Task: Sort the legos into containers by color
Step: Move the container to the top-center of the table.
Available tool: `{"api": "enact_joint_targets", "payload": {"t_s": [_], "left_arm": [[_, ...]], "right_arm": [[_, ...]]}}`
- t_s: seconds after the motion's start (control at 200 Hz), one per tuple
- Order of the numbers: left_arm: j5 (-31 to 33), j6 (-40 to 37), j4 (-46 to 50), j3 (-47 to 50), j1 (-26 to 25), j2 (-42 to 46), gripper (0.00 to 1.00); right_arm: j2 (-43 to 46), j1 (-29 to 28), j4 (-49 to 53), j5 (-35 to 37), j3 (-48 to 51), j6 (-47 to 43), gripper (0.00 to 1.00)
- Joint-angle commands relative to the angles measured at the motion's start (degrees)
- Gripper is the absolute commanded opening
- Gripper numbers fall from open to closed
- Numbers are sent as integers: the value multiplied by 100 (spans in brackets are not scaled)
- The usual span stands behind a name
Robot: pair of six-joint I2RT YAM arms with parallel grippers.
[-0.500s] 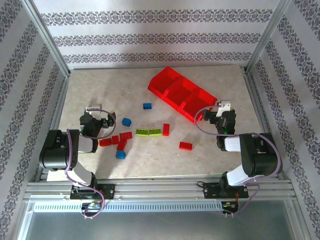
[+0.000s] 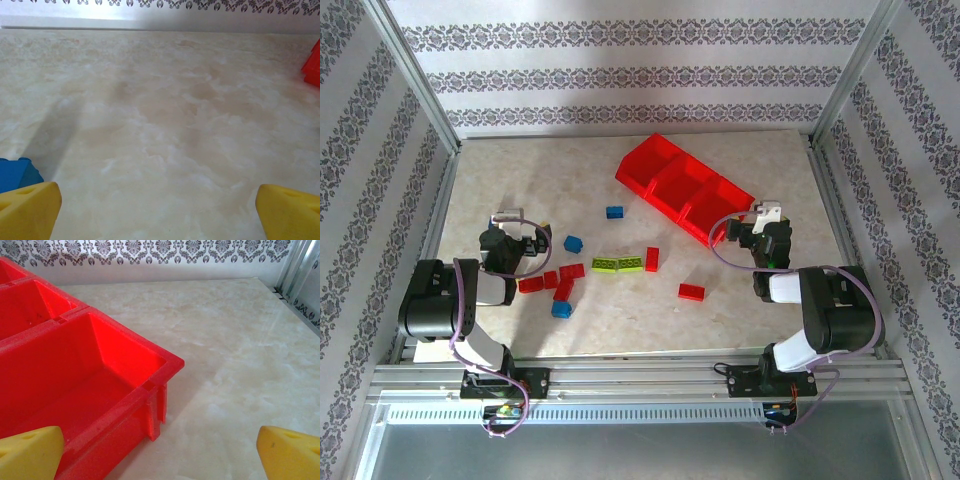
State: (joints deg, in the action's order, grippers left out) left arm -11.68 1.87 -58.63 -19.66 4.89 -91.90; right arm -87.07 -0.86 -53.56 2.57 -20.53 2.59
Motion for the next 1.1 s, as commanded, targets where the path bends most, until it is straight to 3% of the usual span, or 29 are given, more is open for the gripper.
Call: {"api": "enact_joint_targets", "payload": {"t_s": [0.0, 0.435, 0.695, 0.919, 1.099], "left_arm": [[44, -20, 53, -67, -49, 49, 100], [-48, -20, 17, -60, -49, 54, 100], [101, 1, 656, -141, -49, 604, 100], [276, 49, 1616, -352, -49, 1367, 100], [515, 413, 1877, -416, -49, 1943, 100]], "right_arm": [[-47, 25, -60, -99, -99, -57, 99], [4, 25, -89, -125, -61, -65, 98], [502, 27, 1, 185, 50, 44, 98], [1267, 16, 866, 663, 50, 245, 98], [2179, 9, 2315, 1222, -107, 1200, 98]]}}
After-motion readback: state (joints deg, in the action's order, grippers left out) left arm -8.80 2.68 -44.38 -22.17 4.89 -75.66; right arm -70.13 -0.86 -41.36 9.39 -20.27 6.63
